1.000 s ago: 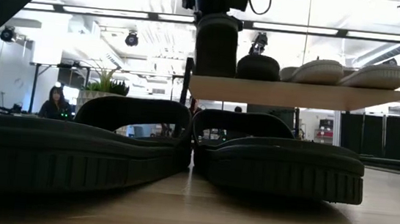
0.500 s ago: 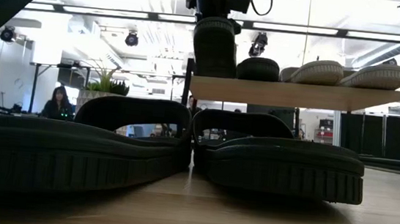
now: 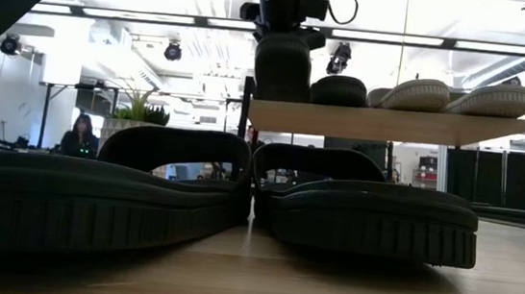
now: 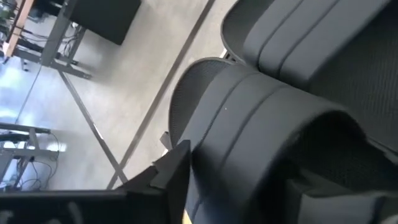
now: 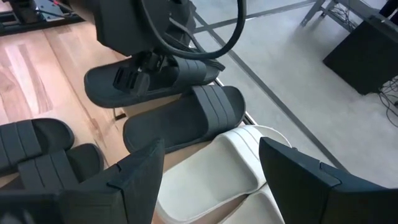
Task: Pick and place slides into the shelf
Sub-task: Put the black slide on the shelf
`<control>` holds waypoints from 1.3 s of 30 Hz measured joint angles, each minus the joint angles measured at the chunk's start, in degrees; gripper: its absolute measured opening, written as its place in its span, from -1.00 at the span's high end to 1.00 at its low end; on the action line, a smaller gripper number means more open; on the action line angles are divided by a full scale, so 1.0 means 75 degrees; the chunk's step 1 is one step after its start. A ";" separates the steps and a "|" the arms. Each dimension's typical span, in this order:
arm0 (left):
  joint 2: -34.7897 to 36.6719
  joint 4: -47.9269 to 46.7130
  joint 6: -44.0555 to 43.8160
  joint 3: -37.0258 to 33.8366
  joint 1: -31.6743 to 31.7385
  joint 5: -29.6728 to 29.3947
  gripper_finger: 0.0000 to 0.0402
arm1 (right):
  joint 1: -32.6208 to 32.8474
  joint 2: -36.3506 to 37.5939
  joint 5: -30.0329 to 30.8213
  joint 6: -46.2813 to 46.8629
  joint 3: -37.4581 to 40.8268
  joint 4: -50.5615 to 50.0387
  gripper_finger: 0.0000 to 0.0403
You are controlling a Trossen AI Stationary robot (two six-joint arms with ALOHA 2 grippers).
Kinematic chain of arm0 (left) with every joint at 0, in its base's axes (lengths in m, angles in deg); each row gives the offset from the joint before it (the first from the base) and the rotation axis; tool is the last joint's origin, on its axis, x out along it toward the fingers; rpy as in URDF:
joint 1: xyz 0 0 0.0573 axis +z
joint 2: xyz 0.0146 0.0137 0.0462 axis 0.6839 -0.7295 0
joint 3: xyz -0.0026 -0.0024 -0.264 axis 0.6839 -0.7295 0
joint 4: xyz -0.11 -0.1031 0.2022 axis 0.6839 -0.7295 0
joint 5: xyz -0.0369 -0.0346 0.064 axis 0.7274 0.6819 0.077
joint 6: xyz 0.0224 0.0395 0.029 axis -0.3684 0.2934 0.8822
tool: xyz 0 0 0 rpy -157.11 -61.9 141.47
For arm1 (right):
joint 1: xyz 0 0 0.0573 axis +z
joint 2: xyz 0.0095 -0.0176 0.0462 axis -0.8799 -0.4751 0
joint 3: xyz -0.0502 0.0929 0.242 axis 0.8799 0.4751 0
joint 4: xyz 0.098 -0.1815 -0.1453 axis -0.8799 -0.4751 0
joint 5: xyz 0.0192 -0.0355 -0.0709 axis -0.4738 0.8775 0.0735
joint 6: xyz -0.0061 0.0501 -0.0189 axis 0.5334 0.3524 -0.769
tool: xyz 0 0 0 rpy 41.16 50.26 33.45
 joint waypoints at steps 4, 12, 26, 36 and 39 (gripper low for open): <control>0.0000 -0.0020 0.0195 -0.0086 -0.0042 0.0061 0.05 | 0.0000 0.0000 -0.0001 0.0003 0.0000 0.0000 -0.26; 0.0000 -0.0054 0.0904 -0.0080 -0.0260 0.0808 -0.17 | 0.0000 0.0000 -0.0001 0.0003 0.0000 0.0000 -0.26; 0.0312 -0.0498 0.1412 -0.0066 -0.0428 0.1390 -0.19 | 0.0001 0.0000 -0.0066 0.0087 0.0000 0.0000 -0.26; 0.0914 -0.0624 0.1312 -0.0068 -0.0374 0.3764 -0.19 | 0.0000 0.0000 -0.0064 0.0087 0.0000 0.0000 -0.26; 0.1159 -0.0854 0.0704 -0.0100 -0.0500 0.3759 -0.19 | 0.0000 0.0000 -0.0064 0.0087 0.0000 0.0000 -0.26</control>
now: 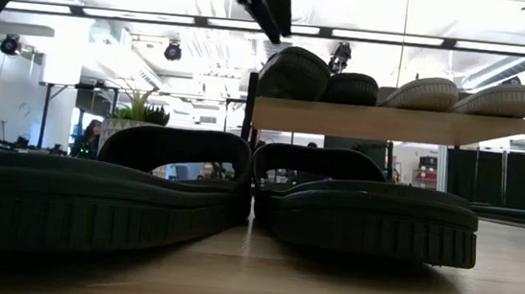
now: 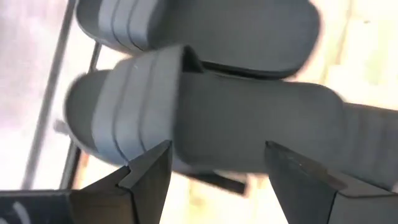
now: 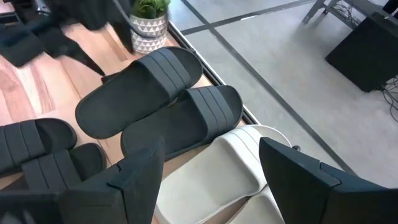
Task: Pick and place slides into the shelf
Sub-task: Put the black slide on the shelf
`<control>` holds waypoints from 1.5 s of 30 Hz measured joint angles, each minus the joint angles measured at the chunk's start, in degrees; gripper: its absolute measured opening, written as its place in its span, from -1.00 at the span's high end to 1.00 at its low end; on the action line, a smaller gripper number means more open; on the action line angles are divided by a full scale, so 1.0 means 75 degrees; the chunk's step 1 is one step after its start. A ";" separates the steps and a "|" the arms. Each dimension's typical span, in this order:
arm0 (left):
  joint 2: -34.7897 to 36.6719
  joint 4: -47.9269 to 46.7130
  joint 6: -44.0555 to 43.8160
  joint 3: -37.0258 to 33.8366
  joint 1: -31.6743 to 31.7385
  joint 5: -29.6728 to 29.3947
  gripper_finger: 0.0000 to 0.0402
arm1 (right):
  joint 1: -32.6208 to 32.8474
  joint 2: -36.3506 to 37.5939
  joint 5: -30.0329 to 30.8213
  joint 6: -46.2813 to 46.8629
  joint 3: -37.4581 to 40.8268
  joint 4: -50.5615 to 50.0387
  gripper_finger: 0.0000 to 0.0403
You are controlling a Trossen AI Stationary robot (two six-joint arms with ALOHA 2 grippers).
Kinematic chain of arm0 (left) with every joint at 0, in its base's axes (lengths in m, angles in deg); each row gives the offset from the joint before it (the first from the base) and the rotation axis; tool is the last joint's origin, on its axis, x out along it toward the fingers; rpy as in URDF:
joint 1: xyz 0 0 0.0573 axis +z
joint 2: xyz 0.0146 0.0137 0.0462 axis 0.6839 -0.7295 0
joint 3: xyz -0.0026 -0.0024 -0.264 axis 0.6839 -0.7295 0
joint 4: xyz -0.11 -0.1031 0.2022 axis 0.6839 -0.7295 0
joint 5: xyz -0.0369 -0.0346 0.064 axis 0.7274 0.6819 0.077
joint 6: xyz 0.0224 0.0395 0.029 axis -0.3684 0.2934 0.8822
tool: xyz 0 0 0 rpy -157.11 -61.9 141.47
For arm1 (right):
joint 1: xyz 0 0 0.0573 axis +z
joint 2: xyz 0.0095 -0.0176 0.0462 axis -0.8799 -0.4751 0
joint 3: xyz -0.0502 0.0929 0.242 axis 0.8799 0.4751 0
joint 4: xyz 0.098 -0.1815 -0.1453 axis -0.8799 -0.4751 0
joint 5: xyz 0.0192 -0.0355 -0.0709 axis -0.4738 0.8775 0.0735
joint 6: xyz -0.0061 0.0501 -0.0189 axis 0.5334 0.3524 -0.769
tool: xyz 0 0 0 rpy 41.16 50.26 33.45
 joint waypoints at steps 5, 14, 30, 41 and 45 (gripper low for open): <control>0.0092 -0.1191 -0.1528 -0.0017 0.0236 -0.0413 -0.18 | 0.0000 0.0000 0.0001 0.0029 0.0000 0.0000 -0.26; 0.0315 -0.1316 -0.2143 -0.0723 0.0854 0.0099 -0.02 | 0.0000 0.0000 -0.0055 0.0064 0.0000 0.0000 -0.26; 0.0372 0.0647 -0.1309 -0.1764 0.1447 -0.0595 0.23 | 0.0000 0.0000 -0.0063 0.0006 0.0000 0.0000 -0.26; 0.0357 0.1386 -0.0785 -0.2370 0.1616 -0.0213 0.23 | 0.0000 0.0000 -0.0060 0.0003 0.0000 0.0000 -0.26; 0.0422 0.1015 -0.0745 -0.2361 0.1604 -0.0196 0.23 | 0.0000 0.0000 -0.0057 0.0003 0.0000 0.0000 -0.26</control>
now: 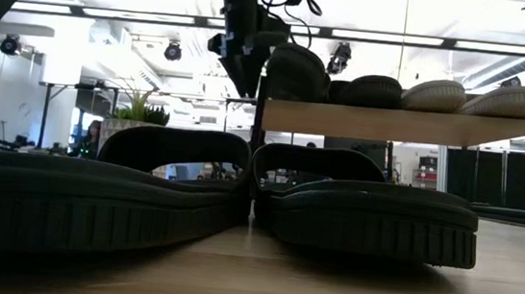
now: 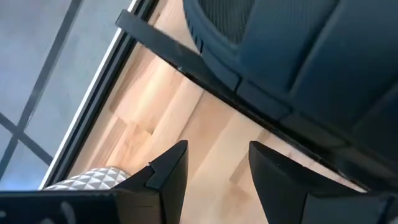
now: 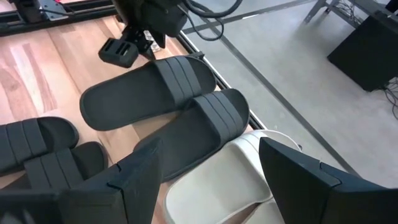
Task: Pick and place slides into the shelf
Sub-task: Put the black slide on the shelf
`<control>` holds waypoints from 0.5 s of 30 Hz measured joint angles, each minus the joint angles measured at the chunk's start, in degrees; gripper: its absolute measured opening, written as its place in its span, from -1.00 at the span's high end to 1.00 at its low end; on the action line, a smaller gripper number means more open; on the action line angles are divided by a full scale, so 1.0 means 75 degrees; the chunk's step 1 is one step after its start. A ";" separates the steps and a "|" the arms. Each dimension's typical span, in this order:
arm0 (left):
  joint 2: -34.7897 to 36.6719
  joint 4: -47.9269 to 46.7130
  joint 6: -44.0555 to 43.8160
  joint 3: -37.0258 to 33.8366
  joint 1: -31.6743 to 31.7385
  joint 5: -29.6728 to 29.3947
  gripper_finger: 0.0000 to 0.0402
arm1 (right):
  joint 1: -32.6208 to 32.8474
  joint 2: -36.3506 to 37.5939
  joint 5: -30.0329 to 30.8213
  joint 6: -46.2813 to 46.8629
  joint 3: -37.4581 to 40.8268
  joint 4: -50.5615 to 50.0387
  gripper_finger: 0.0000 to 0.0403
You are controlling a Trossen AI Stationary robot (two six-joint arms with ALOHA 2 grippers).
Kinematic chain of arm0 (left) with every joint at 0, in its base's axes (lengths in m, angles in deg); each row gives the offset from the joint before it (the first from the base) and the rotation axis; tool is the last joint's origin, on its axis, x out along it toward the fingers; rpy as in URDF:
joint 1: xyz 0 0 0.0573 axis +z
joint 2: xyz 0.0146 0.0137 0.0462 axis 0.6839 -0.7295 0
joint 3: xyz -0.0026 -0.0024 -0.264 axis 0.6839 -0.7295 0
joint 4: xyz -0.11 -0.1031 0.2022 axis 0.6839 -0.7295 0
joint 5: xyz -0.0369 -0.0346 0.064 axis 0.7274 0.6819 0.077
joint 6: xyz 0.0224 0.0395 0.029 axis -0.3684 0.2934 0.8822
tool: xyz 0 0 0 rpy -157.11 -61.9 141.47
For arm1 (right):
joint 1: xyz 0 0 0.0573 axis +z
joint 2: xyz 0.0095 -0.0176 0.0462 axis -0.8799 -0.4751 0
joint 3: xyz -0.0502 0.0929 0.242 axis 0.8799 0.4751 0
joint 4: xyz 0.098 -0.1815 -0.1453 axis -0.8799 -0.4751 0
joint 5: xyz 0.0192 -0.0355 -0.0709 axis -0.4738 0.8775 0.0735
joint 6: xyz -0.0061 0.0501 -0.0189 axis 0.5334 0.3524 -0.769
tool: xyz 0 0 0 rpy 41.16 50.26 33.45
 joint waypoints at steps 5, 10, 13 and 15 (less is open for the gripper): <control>0.0053 -0.0546 0.0232 0.0006 -0.0006 -0.0684 0.23 | 0.0000 0.0003 0.0053 0.0000 0.0000 0.0000 -0.26; 0.0621 -0.0732 0.0007 0.0027 0.0013 0.0045 0.23 | 0.0000 0.0001 0.0057 0.0111 0.0000 0.0000 -0.26; 0.1037 -0.0278 0.0268 0.0003 -0.0059 0.1250 0.23 | 0.0000 0.0003 0.0055 0.0111 0.0000 0.0000 -0.26; 0.1278 0.0079 0.0627 -0.0025 -0.0138 0.1690 0.23 | 0.0000 0.0003 0.0058 0.0112 0.0000 0.0000 -0.26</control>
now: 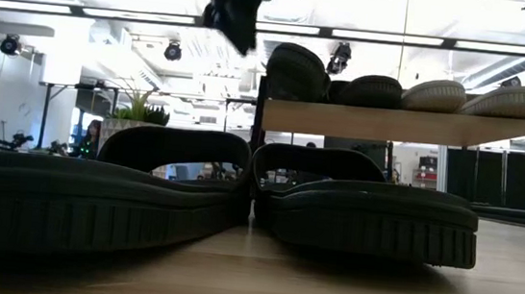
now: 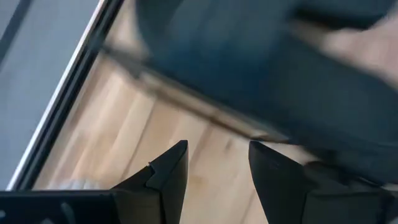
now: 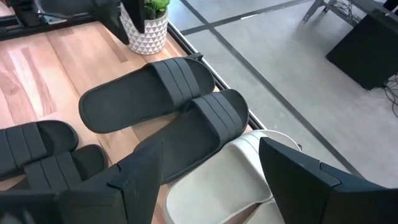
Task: Pick and place slides into the shelf
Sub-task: Put the black slide on the shelf
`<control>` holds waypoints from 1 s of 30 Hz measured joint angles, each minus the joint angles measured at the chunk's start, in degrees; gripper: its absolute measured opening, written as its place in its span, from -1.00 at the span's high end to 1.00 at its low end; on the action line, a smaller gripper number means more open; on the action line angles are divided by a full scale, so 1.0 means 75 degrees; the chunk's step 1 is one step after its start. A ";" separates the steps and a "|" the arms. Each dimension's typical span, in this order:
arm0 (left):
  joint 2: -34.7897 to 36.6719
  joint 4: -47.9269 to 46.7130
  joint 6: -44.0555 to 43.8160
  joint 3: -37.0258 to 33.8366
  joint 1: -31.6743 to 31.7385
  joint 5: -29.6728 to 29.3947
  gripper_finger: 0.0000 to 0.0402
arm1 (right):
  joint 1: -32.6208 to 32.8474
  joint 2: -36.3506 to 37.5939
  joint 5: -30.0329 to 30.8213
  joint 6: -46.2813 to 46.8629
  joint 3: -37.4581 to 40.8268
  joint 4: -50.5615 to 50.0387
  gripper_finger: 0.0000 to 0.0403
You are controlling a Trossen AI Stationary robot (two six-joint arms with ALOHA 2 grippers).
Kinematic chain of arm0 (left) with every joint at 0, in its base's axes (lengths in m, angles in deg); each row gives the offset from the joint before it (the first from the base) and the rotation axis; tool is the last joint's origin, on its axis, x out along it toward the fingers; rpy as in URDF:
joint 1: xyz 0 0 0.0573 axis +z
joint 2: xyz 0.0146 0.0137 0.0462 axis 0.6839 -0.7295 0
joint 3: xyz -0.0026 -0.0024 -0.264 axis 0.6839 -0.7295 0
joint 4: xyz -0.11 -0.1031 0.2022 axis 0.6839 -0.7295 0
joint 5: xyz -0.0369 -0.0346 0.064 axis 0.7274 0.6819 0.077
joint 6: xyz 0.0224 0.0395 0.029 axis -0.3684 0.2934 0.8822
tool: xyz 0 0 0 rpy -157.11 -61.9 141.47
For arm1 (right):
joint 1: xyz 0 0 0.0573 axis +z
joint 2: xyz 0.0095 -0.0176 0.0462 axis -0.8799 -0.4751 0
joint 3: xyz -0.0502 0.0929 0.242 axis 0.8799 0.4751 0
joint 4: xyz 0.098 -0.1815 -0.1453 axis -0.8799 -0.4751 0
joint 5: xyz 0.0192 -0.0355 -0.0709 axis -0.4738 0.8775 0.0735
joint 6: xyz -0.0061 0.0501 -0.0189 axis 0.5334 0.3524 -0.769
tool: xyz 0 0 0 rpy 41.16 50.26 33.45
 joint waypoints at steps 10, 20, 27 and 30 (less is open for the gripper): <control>0.0601 0.1473 0.2042 -0.1241 -0.0110 0.0155 0.23 | 0.0000 0.0000 -0.0003 0.0031 0.0000 0.0000 -0.26; 0.0610 0.2534 0.1761 -0.2139 -0.0212 0.0173 0.23 | 0.0000 0.0000 -0.0139 0.0031 0.0000 0.0000 -0.26; 0.0560 0.3221 0.1561 -0.2233 -0.0195 0.0255 0.23 | 0.0000 0.0000 -0.0262 0.0025 0.0000 0.0000 -0.26; 0.0420 0.3288 0.1554 -0.2230 -0.0192 0.0493 0.23 | 0.0000 0.0007 -0.0262 0.0025 0.0000 0.0000 -0.26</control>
